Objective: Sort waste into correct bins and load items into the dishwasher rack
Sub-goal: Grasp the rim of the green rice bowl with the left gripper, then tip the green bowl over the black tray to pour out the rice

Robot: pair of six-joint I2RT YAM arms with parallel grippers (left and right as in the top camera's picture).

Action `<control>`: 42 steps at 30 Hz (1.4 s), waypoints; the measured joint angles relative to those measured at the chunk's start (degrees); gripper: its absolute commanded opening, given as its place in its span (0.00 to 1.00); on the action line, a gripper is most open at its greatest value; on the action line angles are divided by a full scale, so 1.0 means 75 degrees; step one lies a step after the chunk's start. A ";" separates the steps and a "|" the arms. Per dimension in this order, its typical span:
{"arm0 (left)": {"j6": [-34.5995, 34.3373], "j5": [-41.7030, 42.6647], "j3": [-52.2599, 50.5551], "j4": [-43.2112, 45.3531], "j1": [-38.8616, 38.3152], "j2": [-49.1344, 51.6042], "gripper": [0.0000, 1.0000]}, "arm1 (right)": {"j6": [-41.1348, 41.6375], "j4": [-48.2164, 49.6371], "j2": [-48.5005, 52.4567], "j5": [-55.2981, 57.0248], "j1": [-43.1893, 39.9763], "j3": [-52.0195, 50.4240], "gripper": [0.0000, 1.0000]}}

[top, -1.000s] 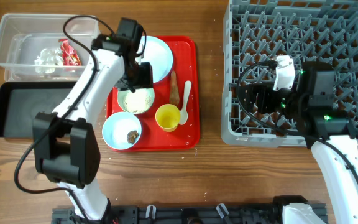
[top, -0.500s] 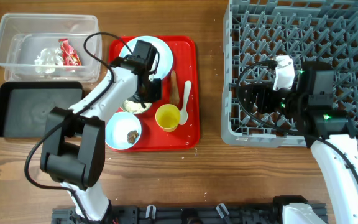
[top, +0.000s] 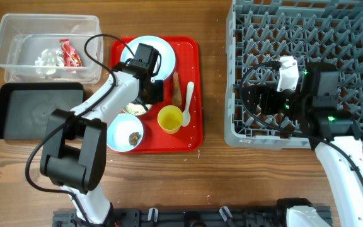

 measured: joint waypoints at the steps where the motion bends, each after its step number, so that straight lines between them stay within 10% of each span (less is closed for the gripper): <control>1: 0.0000 -0.0015 0.0000 0.0003 0.0000 0.0000 0.04 | 0.0003 0.0000 0.0000 0.0000 0.0000 0.0000 1.00; 17: -0.0216 0.0160 0.1230 -0.1201 0.0044 -0.0568 0.04 | 0.0003 -0.0003 0.0000 0.0000 0.0000 0.0000 1.00; 22: -0.0227 0.0580 0.1408 -0.2095 0.1539 -0.1201 0.04 | 0.0003 0.0000 0.0000 0.0003 0.0000 0.0000 1.00; 34: 0.1186 0.5470 -0.0134 -0.1075 0.6886 -0.1180 0.04 | 0.0003 -0.0003 0.0000 0.0003 0.0000 0.0000 1.00; 42: 0.1212 0.8428 -0.0560 -0.0361 0.8332 -0.0099 0.04 | 0.0003 -0.0050 0.0000 0.0003 0.0000 0.0000 0.99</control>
